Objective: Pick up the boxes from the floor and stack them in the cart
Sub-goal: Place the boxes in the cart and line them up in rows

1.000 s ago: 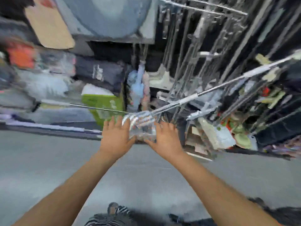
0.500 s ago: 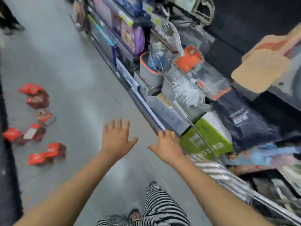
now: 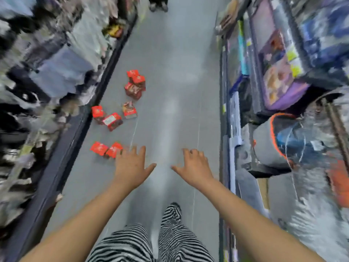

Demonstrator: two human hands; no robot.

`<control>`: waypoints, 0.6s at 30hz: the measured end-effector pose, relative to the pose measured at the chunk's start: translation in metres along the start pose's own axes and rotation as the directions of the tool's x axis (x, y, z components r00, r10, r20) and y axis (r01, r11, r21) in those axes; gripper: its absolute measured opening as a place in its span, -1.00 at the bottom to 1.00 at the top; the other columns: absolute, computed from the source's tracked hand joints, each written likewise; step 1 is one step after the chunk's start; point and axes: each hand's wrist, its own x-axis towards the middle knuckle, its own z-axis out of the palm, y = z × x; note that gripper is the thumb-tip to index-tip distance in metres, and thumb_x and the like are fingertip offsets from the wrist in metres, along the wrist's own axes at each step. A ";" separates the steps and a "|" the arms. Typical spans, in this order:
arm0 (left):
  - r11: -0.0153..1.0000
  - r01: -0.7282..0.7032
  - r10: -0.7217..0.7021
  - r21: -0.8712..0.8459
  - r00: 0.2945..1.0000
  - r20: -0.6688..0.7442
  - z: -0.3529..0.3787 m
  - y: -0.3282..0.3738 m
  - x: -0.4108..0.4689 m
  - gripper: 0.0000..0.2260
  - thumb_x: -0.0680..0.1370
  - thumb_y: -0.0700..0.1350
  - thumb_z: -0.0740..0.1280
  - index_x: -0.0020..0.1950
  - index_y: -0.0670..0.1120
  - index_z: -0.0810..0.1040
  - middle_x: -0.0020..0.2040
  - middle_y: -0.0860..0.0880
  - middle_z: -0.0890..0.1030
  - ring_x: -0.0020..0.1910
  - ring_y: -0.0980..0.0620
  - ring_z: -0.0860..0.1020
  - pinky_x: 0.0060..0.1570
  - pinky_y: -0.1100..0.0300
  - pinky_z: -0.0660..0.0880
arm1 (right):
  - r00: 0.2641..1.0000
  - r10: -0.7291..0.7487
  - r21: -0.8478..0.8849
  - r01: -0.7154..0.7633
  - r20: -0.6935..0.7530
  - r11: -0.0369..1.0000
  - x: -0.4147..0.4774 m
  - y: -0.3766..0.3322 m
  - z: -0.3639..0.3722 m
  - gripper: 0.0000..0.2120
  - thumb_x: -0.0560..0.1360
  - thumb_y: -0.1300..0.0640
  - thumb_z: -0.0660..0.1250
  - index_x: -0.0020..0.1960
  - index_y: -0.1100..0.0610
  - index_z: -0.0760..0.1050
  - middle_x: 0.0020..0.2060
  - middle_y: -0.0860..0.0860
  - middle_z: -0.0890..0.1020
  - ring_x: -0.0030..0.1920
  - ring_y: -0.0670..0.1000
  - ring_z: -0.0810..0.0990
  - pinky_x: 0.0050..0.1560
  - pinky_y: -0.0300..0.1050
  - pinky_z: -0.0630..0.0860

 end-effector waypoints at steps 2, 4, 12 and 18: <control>0.996 0.084 -0.084 -0.026 0.996 0.027 0.001 -0.021 0.019 -0.39 0.40 0.31 0.32 0.28 -0.08 0.47 0.19 -0.18 0.54 0.22 -0.23 0.46 0.17 -0.10 0.35 | 0.998 -0.058 -0.026 0.059 0.027 0.998 0.040 -0.011 -0.012 -0.29 0.50 -0.31 0.22 0.45 0.13 0.23 0.31 0.18 0.40 0.33 0.21 0.31 0.30 0.05 0.27; 0.986 0.160 -0.158 -0.055 0.987 0.042 0.005 -0.045 0.035 -0.42 0.37 0.30 0.33 0.19 -0.11 0.52 0.11 -0.20 0.57 0.14 -0.24 0.50 0.07 -0.10 0.39 | 0.991 -0.112 -0.047 0.115 0.068 0.992 0.075 -0.028 -0.019 -0.30 0.50 -0.30 0.22 0.44 0.14 0.24 0.30 0.18 0.41 0.32 0.22 0.32 0.29 0.05 0.29; 0.938 0.304 -0.293 -0.167 0.952 0.084 0.044 -0.136 0.129 -0.41 0.33 0.29 0.15 0.06 -0.14 0.56 -0.13 -0.23 0.61 -0.15 -0.26 0.59 -0.18 -0.07 0.51 | 0.924 -0.278 -0.040 0.298 0.264 0.954 0.219 -0.108 -0.005 -0.35 0.53 -0.24 0.22 0.46 0.12 0.23 0.31 0.17 0.41 0.33 0.19 0.32 0.32 0.07 0.29; 0.921 0.351 -0.330 -0.168 0.933 0.140 0.077 -0.199 0.240 -0.41 0.27 0.28 0.32 0.08 -0.15 0.60 -0.08 -0.20 0.62 -0.09 -0.24 0.60 -0.11 -0.06 0.52 | 0.909 -0.275 -0.078 0.313 0.313 0.947 0.350 -0.164 0.010 -0.33 0.52 -0.28 0.22 0.46 0.11 0.23 0.30 0.14 0.42 0.33 0.18 0.32 0.32 0.04 0.29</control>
